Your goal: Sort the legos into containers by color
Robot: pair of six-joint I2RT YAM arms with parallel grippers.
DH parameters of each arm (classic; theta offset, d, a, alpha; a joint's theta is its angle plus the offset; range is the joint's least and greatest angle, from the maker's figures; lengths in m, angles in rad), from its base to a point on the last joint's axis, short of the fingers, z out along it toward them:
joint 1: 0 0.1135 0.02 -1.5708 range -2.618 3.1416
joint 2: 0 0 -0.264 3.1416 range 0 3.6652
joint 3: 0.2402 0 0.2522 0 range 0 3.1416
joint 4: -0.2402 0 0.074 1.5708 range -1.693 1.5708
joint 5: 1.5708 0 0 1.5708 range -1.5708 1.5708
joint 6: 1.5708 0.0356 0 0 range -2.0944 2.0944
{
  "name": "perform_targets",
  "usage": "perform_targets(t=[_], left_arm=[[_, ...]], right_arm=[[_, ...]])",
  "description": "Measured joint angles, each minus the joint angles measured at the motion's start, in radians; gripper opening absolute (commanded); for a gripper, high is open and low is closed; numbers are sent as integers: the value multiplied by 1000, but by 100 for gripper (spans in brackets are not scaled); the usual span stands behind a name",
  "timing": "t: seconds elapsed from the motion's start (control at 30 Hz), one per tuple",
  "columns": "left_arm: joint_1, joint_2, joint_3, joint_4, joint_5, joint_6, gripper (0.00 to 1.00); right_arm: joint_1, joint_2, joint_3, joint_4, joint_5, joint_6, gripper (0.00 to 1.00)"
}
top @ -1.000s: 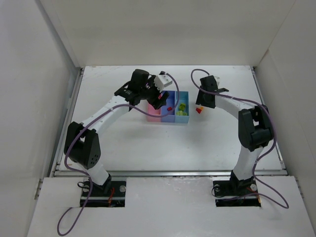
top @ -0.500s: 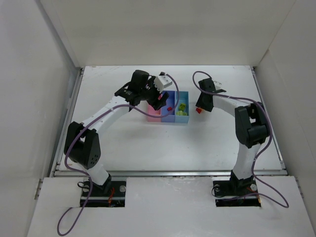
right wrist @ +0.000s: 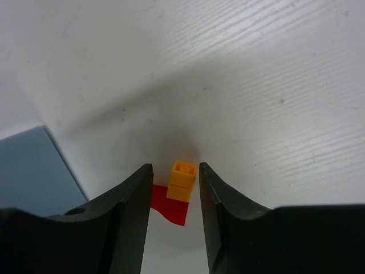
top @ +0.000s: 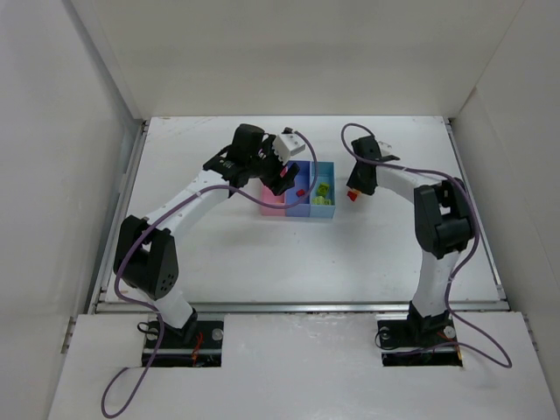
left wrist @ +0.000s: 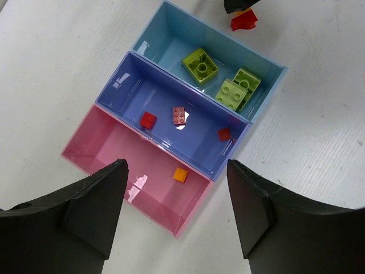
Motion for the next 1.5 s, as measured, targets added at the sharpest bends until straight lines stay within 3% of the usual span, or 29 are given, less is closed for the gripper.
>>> perform_targets(t=[0.13,0.4,0.7,0.8,0.97,1.13,1.2,1.27,1.37,1.5], left_arm=[[0,0,0,0,0,0,67],[0,0,0,0,0,0,67],[0,0,0,0,0,0,67],[0,0,0,0,0,1,67],[0,0,0,-10,1,30,67],[0,0,9,-60,34,89,68],[0,0,27,-82,65,103,71],[0,0,60,-97,121,108,80],[-5,0,121,-93,210,90,88],[-45,7,198,-44,270,2,88]], right_arm=[[-2,27,33,-5,-14,-14,40],[-20,36,52,-61,-69,-45,40],[-26,37,56,-97,-85,-60,5],[-26,37,56,-97,-86,-64,0],[-26,27,51,-95,-86,-74,0],[-26,-149,-31,-63,-86,-78,0],[-26,-282,-92,-19,-86,-79,0],[-24,-409,-137,31,-90,-82,0],[0,-550,-164,109,-81,-100,0],[99,-627,-163,176,-48,-136,0]])
